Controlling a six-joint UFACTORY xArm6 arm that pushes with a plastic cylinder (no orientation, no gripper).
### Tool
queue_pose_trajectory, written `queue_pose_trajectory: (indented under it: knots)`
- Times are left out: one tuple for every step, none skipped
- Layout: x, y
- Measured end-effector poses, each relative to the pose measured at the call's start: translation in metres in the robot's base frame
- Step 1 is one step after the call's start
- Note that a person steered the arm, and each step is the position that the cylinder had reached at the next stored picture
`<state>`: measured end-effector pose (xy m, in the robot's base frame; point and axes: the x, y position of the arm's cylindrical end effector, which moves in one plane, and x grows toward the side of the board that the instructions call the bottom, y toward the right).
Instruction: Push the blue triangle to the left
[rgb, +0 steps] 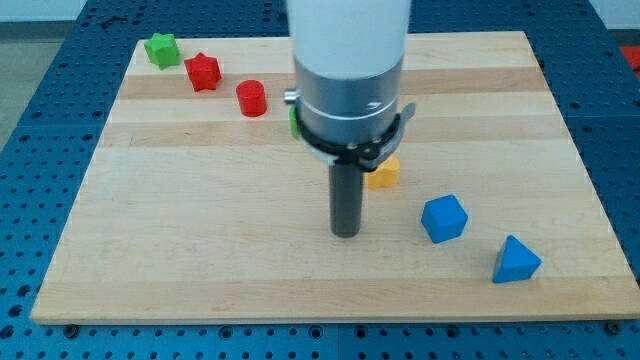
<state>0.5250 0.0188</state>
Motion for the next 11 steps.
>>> queue_pose_trajectory:
  knots:
    - [-0.023, 0.023]
    - [-0.044, 0.049]
    - [-0.05, 0.11]
    - [-0.05, 0.182]
    - [-0.028, 0.237]
    - [0.009, 0.255]
    - [0.031, 0.235]
    - [0.047, 0.183]
    - [0.057, 0.134]
    - [0.06, 0.108]
    - [0.06, 0.116]
